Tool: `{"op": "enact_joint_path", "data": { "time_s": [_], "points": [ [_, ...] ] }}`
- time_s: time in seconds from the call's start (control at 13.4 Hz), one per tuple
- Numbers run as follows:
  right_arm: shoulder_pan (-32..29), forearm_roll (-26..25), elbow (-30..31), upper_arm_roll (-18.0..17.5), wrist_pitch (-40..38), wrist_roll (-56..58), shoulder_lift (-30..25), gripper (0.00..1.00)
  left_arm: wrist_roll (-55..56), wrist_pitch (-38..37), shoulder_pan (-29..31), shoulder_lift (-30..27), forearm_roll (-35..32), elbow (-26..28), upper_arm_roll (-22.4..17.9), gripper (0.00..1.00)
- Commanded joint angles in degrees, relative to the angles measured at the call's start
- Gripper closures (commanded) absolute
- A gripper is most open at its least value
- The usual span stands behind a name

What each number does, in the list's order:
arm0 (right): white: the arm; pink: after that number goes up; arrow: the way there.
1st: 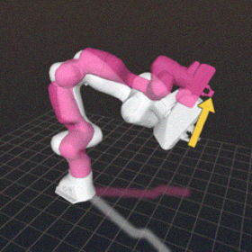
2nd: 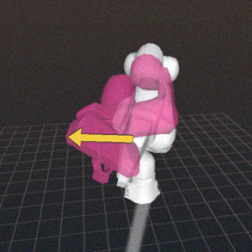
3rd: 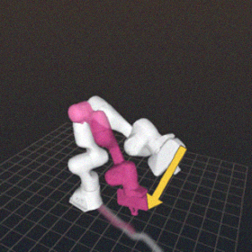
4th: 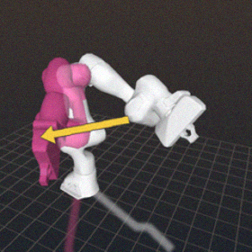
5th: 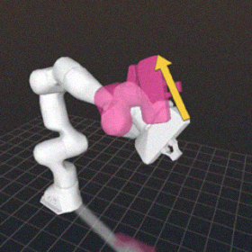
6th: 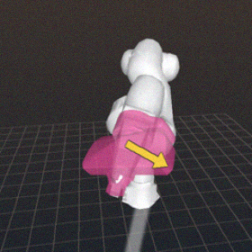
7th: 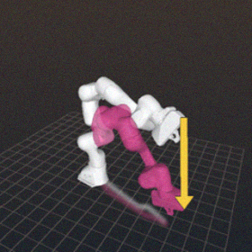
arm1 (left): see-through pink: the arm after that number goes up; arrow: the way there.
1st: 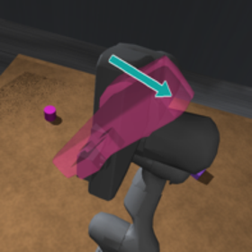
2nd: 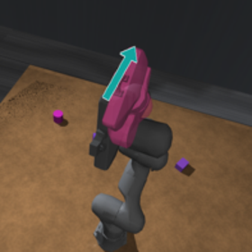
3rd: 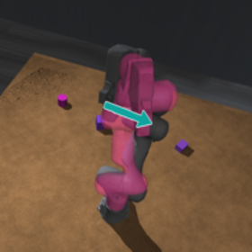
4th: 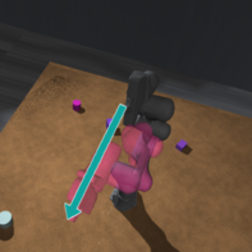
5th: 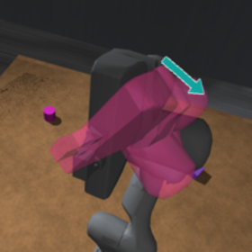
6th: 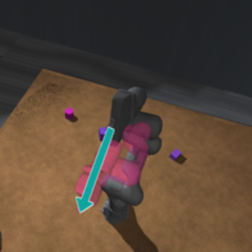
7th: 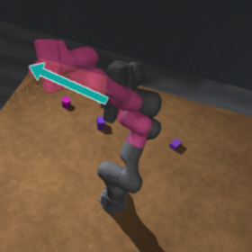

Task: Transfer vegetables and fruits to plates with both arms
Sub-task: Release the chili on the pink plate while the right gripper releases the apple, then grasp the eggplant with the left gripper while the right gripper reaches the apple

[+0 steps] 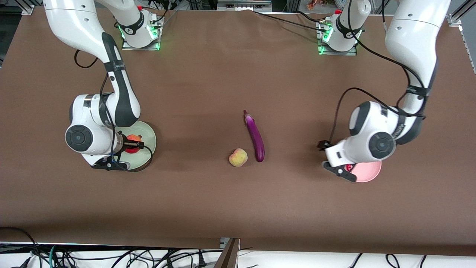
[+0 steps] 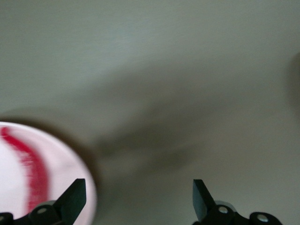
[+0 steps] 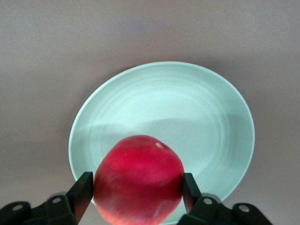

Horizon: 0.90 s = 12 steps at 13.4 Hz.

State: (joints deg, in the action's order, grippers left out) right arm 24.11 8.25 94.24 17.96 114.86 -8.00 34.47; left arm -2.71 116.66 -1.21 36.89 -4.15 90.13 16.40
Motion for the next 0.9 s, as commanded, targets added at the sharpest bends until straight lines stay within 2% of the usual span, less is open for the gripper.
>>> {"op": "enact_joint_path", "data": {
  "time_s": [0.0,0.3,0.52,0.6,0.67,0.75,0.82],
  "points": [
    [0.76,4.65,-0.28,-0.46,-0.07,-1.92,-1.5,0.01,18.55,2.14,-4.65,1.77,0.55,-1.53,3.9,0.0],
    [4.0,5.02,-2.74,-1.17,-0.16,-10.43,-1.59,0.01,35.1,20.24,-13.36,7.05,7.48,-1.36,3.82,0.0],
    [7.6,8.17,-5.46,-1.17,-0.33,-20.01,-1.33,0.01,37.86,22.9,-14.96,10.57,7.23,-0.92,3.64,0.0],
    [8.57,9.66,-6.6,-1.17,-0.25,-22.91,-0.81,0.01,37.6,23.26,-14.96,11.01,6.97,-0.83,3.47,0.04],
    [9.37,10.72,-7.66,-1.26,-0.25,-25.37,-0.28,0.01,37.77,23.09,-14.96,11.02,6.88,-0.57,3.47,0.53],
    [10.33,12.03,-8.97,-1.26,-0.16,-27.66,0.42,0.01,37.95,22.91,-14.78,10.93,6.88,-0.31,3.47,0.94],
    [11.47,13.01,-9.86,-1.34,0.45,-30.03,1.04,0.01,37.78,22.48,-14.26,10.58,6.88,-0.13,3.47,1.0]
  ]
}}
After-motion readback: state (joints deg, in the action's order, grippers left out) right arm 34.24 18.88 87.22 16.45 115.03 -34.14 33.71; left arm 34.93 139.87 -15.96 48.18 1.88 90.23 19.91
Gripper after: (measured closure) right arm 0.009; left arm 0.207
